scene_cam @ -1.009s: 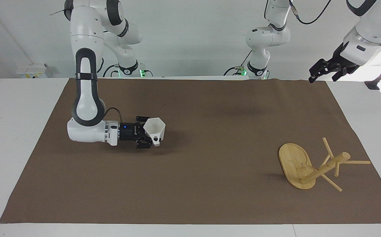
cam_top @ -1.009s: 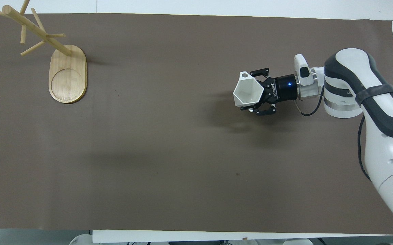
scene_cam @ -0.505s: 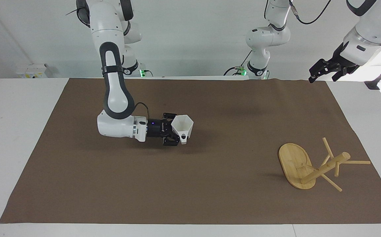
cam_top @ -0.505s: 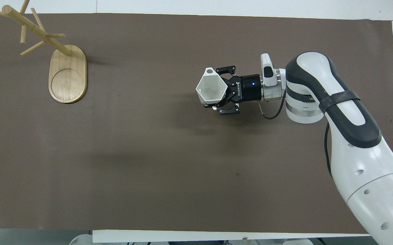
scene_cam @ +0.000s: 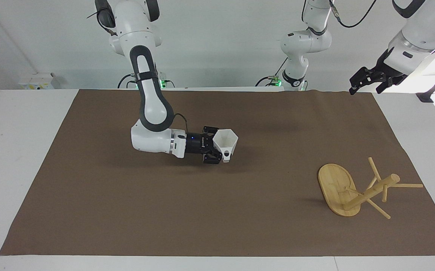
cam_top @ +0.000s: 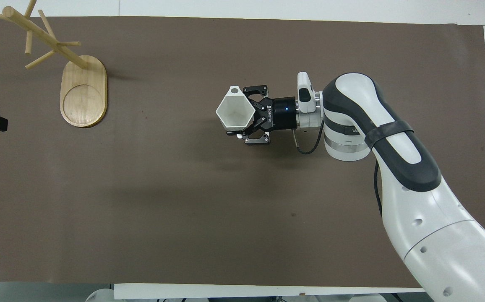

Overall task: Hang cup on rack
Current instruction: 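Grasp the mug with the left gripper while the right gripper holds it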

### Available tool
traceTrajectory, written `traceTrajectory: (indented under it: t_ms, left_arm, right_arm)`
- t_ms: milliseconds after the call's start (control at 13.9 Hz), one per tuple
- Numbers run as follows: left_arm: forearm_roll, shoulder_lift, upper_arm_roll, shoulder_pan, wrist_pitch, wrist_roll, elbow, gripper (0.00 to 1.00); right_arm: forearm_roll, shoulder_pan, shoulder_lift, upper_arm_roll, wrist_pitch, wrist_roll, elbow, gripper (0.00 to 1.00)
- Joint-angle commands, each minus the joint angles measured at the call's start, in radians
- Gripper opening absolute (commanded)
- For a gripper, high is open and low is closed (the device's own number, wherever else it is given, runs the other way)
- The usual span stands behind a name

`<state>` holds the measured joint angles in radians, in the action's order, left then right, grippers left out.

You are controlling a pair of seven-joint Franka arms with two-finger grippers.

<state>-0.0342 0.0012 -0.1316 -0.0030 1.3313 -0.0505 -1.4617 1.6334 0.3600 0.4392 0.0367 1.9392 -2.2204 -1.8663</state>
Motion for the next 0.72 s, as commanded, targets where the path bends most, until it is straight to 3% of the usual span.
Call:
traceTrajectory:
  t_ms: [0,144,288,649]
  left_arm:
    - [-0.010,-0.033,-0.003,-0.054,0.025,-0.015,-0.029,1.00]
    - [-0.012,-0.070,-0.010,-0.177,0.206,-0.178,-0.150,1.00]
    - [-0.012,-0.055,-0.010,-0.291,0.340,-0.375,-0.213,1.00]
    - [-0.004,0.115,-0.010,-0.454,0.494,-0.721,-0.154,1.00]
  right_arm:
    - [0.042,0.017,-0.024,0.000,0.043,0.008,-0.024,0.21]
    - [0.043,0.020,-0.022,0.000,0.049,0.008,-0.024,0.21]
    - [0.043,0.020,-0.022,0.000,0.050,0.007,-0.025,0.21]
    - [0.043,0.025,-0.022,0.000,0.084,0.005,-0.027,0.21]
